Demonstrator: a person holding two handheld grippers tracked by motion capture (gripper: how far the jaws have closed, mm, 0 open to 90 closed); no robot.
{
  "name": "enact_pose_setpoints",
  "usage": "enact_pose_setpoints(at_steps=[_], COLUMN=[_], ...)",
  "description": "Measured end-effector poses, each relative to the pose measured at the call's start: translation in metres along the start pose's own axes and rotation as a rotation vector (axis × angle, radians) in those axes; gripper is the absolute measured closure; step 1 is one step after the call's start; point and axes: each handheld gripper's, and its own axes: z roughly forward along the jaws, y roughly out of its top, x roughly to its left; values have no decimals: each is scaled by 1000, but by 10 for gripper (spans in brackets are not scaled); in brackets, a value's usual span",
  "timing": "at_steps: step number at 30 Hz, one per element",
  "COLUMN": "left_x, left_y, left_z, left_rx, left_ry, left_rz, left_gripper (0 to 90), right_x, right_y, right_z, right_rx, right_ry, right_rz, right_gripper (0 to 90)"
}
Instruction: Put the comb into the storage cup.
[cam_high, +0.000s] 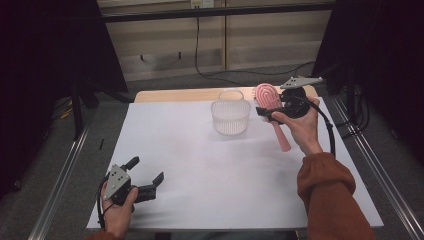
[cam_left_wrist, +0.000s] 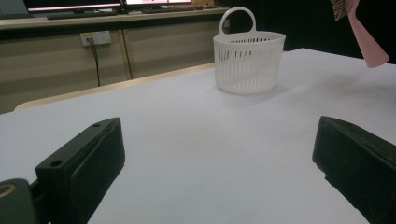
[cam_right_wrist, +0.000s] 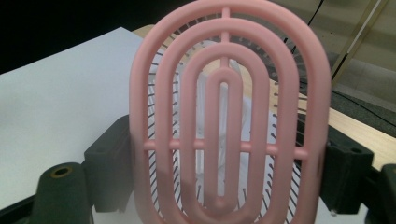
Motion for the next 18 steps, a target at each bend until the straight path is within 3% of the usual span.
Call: enact_pose_setpoints(at_steps=[18], left_x=[0], left_y=[0], left_z=[0], left_rx=[-4], left_ry=[1], left_rz=[-5], left_gripper=[25], right_x=[7], right_y=[7], right_z=[0], right_rx=[-156], right_ry=[-4], right_rz=[23], right_gripper=[202])
